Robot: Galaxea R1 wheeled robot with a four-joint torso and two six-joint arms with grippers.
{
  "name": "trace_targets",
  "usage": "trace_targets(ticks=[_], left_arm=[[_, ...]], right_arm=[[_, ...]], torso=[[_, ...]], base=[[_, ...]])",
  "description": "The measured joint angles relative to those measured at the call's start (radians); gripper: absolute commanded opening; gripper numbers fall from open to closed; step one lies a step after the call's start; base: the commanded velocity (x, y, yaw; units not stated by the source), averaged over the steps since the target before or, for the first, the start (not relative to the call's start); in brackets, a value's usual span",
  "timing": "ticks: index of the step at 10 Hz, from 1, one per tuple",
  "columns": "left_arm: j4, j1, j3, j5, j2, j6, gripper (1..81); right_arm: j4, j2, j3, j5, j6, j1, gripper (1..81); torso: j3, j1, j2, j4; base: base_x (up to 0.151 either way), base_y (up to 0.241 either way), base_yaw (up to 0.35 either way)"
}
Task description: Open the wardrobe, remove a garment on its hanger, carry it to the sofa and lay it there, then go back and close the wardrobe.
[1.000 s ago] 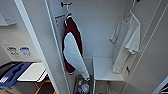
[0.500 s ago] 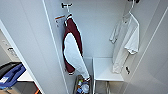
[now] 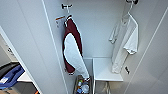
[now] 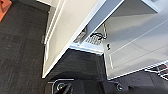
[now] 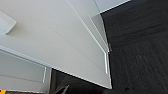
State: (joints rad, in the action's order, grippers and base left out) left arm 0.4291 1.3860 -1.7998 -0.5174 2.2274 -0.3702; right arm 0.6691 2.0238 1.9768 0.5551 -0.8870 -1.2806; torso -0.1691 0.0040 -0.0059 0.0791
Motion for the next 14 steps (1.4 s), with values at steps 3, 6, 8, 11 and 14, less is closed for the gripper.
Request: trace_targets(ticks=[3,6,8,11,14], left_arm=[[0.001,0.041,-0.176,0.072,0.195,-0.027,81.1],[0.033,0.063,-0.28,0.213,0.35,-0.046,81.1],[0.041,0.075,-0.361,0.288,0.42,-0.047,81.1],[0.046,0.077,-0.533,0.366,0.512,-0.05,81.1],[0.056,0.079,-0.626,0.42,0.621,-0.049,81.1]], right_arm=[[0.093,0.247,0.164,-0.065,-0.123,-0.045,81.1],[0.201,0.395,0.262,-0.217,-0.174,-0.143,81.1],[0.272,0.479,0.314,-0.267,-0.188,-0.2,81.1],[0.323,0.592,0.419,-0.281,-0.197,-0.263,81.1],[0.326,0.703,0.63,-0.287,-0.207,-0.279,81.1]], torso=[[0.0,0.0,0.0,0.0],[0.0,-0.001,-0.001,0.0],[0.0,-0.001,-0.001,0.0],[0.001,-0.002,-0.002,0.0],[0.001,-0.002,-0.002,0.0]], base=[[0.0,0.0,0.0],[0.0,0.0,0.0],[0.0,0.0,0.0],[0.0,0.0,0.0],[0.0,0.0,0.0]])
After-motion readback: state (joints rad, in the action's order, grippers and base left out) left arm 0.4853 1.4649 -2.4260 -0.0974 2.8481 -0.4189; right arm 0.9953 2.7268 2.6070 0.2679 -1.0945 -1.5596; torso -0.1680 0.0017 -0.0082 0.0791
